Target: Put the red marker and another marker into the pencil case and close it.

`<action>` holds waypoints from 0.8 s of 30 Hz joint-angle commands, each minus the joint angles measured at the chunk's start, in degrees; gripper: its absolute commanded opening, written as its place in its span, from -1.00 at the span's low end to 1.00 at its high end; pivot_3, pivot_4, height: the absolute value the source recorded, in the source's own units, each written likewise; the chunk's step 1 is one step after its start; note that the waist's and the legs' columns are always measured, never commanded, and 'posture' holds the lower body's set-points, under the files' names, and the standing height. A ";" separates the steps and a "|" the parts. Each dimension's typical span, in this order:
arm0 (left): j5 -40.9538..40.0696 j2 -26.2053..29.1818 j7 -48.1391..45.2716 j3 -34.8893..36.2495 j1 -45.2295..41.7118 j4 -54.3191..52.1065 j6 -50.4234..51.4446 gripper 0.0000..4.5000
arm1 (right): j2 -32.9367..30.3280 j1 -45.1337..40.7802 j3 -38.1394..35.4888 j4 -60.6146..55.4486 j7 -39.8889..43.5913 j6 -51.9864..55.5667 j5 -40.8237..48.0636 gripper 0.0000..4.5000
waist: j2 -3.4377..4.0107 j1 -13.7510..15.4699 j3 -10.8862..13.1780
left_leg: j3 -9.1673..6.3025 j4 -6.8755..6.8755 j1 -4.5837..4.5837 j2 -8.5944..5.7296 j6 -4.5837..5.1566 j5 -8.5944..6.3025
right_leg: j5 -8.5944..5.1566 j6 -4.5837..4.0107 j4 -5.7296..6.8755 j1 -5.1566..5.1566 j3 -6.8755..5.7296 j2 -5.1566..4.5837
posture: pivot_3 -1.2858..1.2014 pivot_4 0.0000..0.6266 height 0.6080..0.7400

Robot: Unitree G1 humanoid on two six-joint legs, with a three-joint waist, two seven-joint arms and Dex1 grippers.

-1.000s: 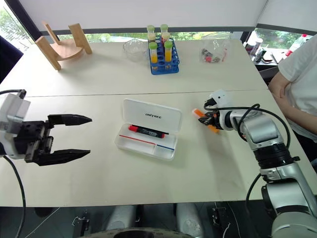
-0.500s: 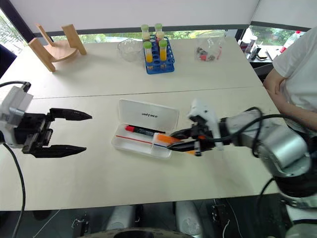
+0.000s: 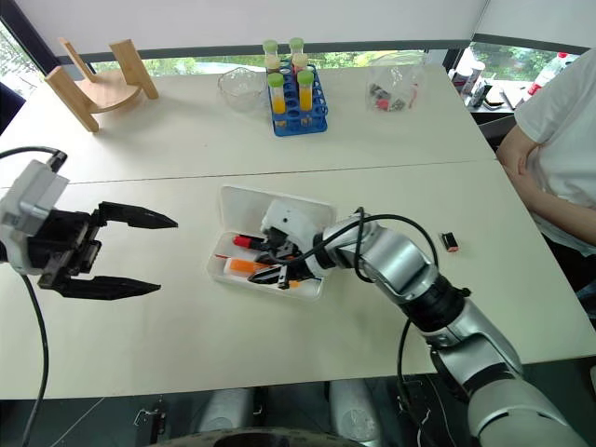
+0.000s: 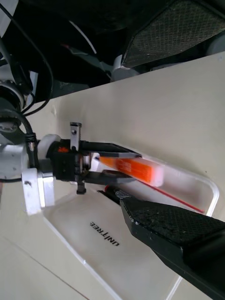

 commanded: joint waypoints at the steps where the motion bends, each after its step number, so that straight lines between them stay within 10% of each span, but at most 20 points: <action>1: -1.30 0.60 0.80 2.66 0.66 -1.80 0.33 1.00 | 1.99 -2.27 0.10 1.19 0.23 -1.53 -1.37 -0.66 | 0.00 0.03 0.00 | -0.01 0.00 0.00 -0.01 0.00 0.00 | 0.00 0.00 0.00 0.01 -0.01 0.00 | 0.03 -0.52 1.00; 11: -1.98 0.06 2.97 3.85 3.18 -3.77 0.41 1.00 | 4.93 -3.24 1.35 4.69 1.49 -3.46 -4.40 -0.66 | -0.01 -0.03 0.00 | -0.01 0.02 0.00 -0.01 -0.01 0.00 | 0.01 0.00 0.02 0.00 -0.02 0.00 | 0.03 -0.52 1.00; 18: -2.44 -0.06 3.56 3.78 3.66 -4.20 0.26 1.00 | 4.81 -3.67 -1.08 4.08 1.77 -2.36 -4.07 0.93 | -0.01 -0.03 0.00 | -0.01 0.02 0.00 -0.01 -0.01 0.00 | 0.01 0.00 0.03 0.00 -0.02 0.00 | 0.03 -0.52 1.00; 24: -3.77 -1.03 4.54 2.79 3.55 -5.56 0.66 1.00 | -0.79 -3.33 -13.10 -2.80 1.33 4.97 2.11 0.97 | -0.01 0.16 -0.01 | -0.02 0.03 -0.02 -0.03 -0.01 0.01 | 0.01 0.00 0.02 0.02 -0.03 -0.05 | 0.03 -0.52 1.00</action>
